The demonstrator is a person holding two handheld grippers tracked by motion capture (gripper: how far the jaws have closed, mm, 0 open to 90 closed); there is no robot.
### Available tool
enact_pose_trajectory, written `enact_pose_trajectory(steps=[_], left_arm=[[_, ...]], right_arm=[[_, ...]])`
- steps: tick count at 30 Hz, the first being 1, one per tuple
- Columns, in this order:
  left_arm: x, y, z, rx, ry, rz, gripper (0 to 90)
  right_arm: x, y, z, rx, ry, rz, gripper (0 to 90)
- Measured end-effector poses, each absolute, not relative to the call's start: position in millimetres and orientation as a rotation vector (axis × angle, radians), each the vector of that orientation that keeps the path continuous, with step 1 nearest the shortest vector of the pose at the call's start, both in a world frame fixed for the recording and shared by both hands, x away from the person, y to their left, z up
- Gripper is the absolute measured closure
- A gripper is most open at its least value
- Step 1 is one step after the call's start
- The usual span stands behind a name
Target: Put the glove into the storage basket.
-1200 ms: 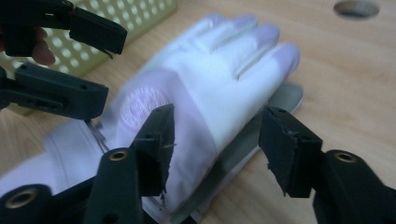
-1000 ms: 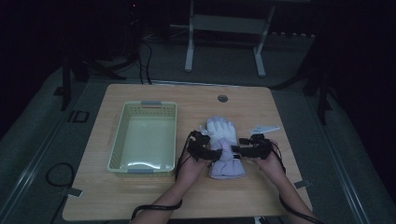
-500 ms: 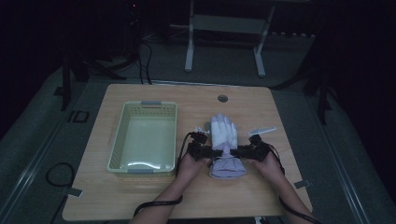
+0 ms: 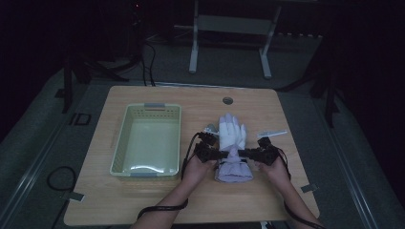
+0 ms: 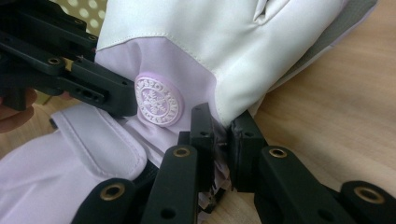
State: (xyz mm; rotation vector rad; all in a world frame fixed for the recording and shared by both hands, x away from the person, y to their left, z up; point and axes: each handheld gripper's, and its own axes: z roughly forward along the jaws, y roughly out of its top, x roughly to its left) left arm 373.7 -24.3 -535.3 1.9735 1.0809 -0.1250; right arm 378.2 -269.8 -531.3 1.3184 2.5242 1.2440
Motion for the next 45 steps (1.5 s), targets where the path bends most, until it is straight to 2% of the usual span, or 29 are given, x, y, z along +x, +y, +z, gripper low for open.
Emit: enact_pose_trajectory(steps=[5,25,31,45], left_arm=[[369.0,-23.5,-518.1,1.997,1.045,-0.069,71.5],[366.1,26.5,-457.2,1.976,0.993,-0.027,71.5],[367.6,41.1,-450.1,1.965,0.985,-0.021,71.5],[367.1,101.4,-440.0,1.924,1.052,0.008,71.5]], right_arm=[[373.3,-269.2,-517.0,1.277,2.505,1.258,82.1],[370.4,-229.0,-454.9,1.121,2.473,1.338,82.2],[375.1,-213.8,-444.9,1.099,2.479,1.362,82.2],[390.3,-155.4,-431.3,1.017,2.54,1.352,82.2]])
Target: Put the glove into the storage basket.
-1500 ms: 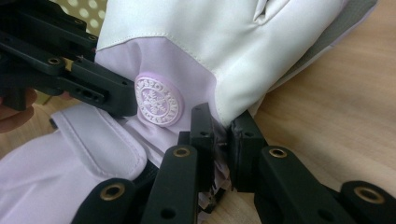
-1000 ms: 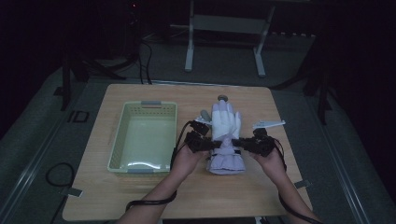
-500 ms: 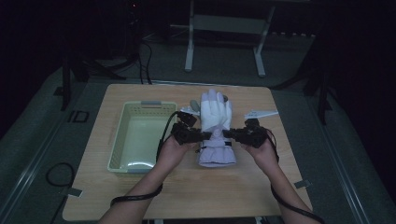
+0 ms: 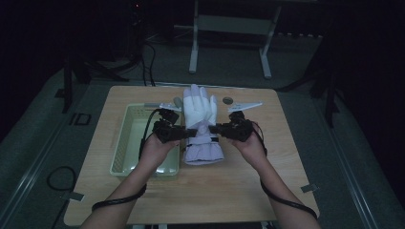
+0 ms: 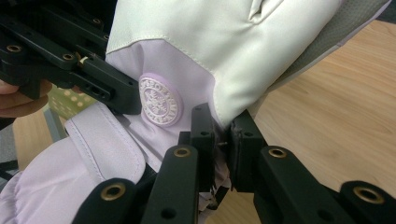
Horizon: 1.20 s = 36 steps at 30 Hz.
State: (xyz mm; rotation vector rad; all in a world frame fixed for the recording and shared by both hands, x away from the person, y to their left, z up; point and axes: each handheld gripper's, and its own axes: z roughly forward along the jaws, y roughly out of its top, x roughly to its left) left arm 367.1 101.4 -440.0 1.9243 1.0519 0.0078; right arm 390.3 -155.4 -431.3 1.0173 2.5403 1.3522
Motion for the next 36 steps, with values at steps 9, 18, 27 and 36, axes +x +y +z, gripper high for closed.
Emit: enact_pose_trajectory(steps=[9,18,27,36], left_arm=[[362.4,139.5,-441.0,1.908,1.095,0.033,71.5],[356.6,180.6,-448.9,1.87,1.151,0.043,71.5],[357.8,222.8,-455.8,1.853,1.195,0.033,71.3],[359.8,240.9,-468.0,1.847,1.239,0.047,71.2]], right_arm=[[395.7,-116.3,-431.8,0.976,2.575,1.36,82.2],[401.9,-73.3,-437.8,0.924,2.627,1.346,82.2],[407.1,-29.4,-443.6,0.89,2.653,1.349,82.2],[413.6,-3.1,-454.3,0.895,2.684,1.326,82.2]])
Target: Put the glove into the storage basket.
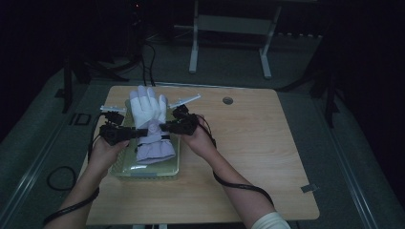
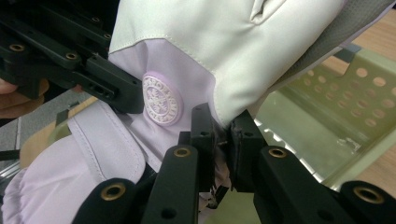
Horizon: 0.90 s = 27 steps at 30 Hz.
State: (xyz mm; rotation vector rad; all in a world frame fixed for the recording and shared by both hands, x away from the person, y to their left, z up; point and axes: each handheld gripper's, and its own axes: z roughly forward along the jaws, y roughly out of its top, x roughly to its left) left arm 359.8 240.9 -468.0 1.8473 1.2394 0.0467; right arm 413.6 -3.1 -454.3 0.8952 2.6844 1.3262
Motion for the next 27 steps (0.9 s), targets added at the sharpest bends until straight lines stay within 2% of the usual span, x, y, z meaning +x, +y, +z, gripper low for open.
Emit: enact_pose_trajectory(steps=[14,27], left_arm=[[370.2,237.2,-502.9,1.866,1.307,0.008,71.1],[363.9,216.7,-517.3,2.014,1.388,0.031,70.1]], right_arm=[[423.7,3.4,-486.2,0.962,2.72,1.23,82.2],[415.1,4.8,-508.4,0.99,2.782,1.083,82.2]])
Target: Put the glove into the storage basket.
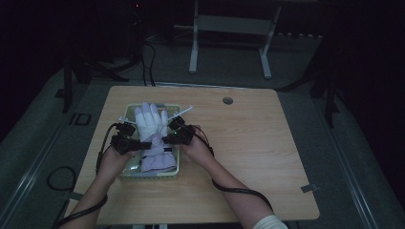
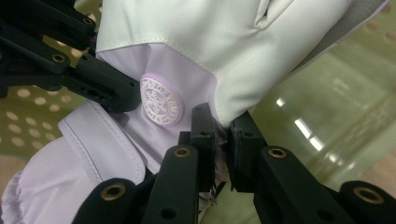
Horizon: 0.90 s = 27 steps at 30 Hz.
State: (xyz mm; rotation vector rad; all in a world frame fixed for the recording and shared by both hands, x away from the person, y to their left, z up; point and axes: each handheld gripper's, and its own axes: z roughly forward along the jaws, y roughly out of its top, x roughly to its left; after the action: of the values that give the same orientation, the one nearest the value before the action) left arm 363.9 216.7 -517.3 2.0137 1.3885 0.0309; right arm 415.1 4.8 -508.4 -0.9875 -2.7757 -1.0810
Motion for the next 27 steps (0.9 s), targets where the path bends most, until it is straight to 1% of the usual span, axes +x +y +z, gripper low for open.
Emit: enact_pose_trajectory(steps=[4,6,9,10,12,13,15,17,20,22,23,26,27], left_arm=[[365.6,211.1,-521.3,2.05,1.422,0.019,69.3],[367.1,207.5,-522.9,2.089,1.446,0.032,66.4],[367.2,203.5,-522.8,2.122,1.465,0.083,59.7],[366.9,202.1,-522.3,2.141,1.463,0.115,57.1],[367.0,199.0,-522.4,2.168,1.463,0.14,55.9],[368.1,197.7,-522.8,2.178,1.466,0.135,54.3],[369.9,196.0,-523.4,2.192,1.47,0.149,50.7],[371.2,193.5,-524.3,2.208,1.479,0.172,46.6],[371.4,191.7,-524.7,2.221,1.473,0.201,44.2],[370.7,191.8,-523.7,2.214,1.473,0.235,37.7],[370.0,192.7,-523.3,2.203,1.47,0.244,35.1],[367.2,195.2,-521.2,2.176,1.457,0.308,19.1],[366.1,195.5,-520.2,2.17,1.445,0.323,15.6]], right_arm=[[414.6,5.6,-513.3,-1.004,-2.78,-1.009,82.1],[415.1,7.1,-516.8,-1.008,-2.786,-0.982,82.1],[415.6,7.8,-517.2,-1.007,-2.784,-0.974,81.6],[415.6,8.0,-517.1,-1.005,-2.785,-0.974,80.6],[416.6,7.4,-516.8,-1.009,-2.773,-0.982,77.3],[416.8,6.9,-516.0,-1.01,-2.764,-0.993,73.7],[417.3,4.9,-512.6,-1.009,-2.749,-1.013,69.7],[416.8,2.3,-508.6,-0.998,-2.729,-1.029,59.7],[415.6,-3.8,-503.4,-0.972,-2.731,-1.074,47.6],[415.5,-10.5,-497.1,-0.955,-2.715,-1.146,41.2],[415.4,-13.8,-493.6,-0.956,-2.7,-1.185,36.4],[416.7,-26.3,-485.2,-0.921,-2.674,-1.275,24.0],[417.3,-30.1,-483.8,-0.889,-2.672,-1.282,20.7]])
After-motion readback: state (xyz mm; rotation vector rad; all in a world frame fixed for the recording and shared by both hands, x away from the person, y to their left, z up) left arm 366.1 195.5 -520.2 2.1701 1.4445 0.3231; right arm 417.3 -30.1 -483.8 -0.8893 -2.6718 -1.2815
